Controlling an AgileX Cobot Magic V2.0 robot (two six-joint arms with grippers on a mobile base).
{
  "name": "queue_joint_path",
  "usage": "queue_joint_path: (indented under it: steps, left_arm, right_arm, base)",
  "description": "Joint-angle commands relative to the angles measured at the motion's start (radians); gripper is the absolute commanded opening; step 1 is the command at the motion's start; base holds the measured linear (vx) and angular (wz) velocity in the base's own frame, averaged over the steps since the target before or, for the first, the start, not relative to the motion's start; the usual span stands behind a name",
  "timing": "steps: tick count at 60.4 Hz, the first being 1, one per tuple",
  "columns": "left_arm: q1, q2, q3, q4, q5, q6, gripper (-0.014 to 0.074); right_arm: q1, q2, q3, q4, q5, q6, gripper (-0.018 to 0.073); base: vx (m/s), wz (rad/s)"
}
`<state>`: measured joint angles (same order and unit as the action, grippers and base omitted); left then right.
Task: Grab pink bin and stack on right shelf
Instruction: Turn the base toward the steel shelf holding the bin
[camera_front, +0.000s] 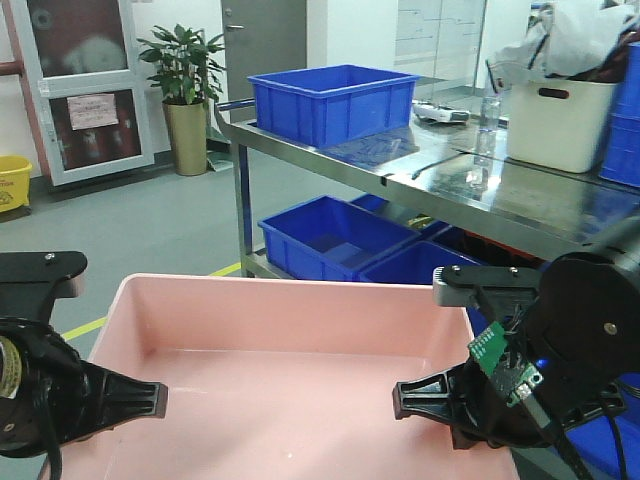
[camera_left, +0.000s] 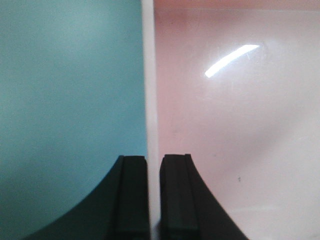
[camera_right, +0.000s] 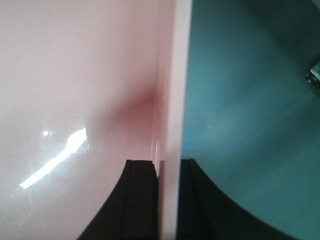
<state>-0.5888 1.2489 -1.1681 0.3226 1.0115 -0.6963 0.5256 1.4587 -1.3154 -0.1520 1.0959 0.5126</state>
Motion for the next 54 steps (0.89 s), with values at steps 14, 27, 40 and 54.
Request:
queue_joint_path:
  steps: [14, 27, 40, 54]
  left_arm:
    - [0.001, -0.036, -0.032, 0.064, -0.036, -0.007, 0.0094]
    - [0.001, -0.036, -0.032, 0.064, -0.036, -0.007, 0.0094]
    - [0.001, -0.036, -0.032, 0.064, -0.036, -0.007, 0.0094]
    - [0.001, -0.036, -0.032, 0.064, -0.036, -0.007, 0.0094]
  right_arm:
    - [-0.006, -0.040, -0.026, -0.076, -0.006, -0.010, 0.0049]
    - [-0.006, -0.040, -0.026, -0.076, -0.006, -0.010, 0.0049]
    - [-0.006, -0.040, -0.026, -0.076, -0.002, -0.010, 0.0049]
    - [-0.006, -0.040, -0.026, -0.076, -0.002, -0.010, 0.0049]
  base:
    - [0.39, 0.10]
    - [0.41, 0.03]
    - [0.40, 0.02]
    - [0.41, 0.04]
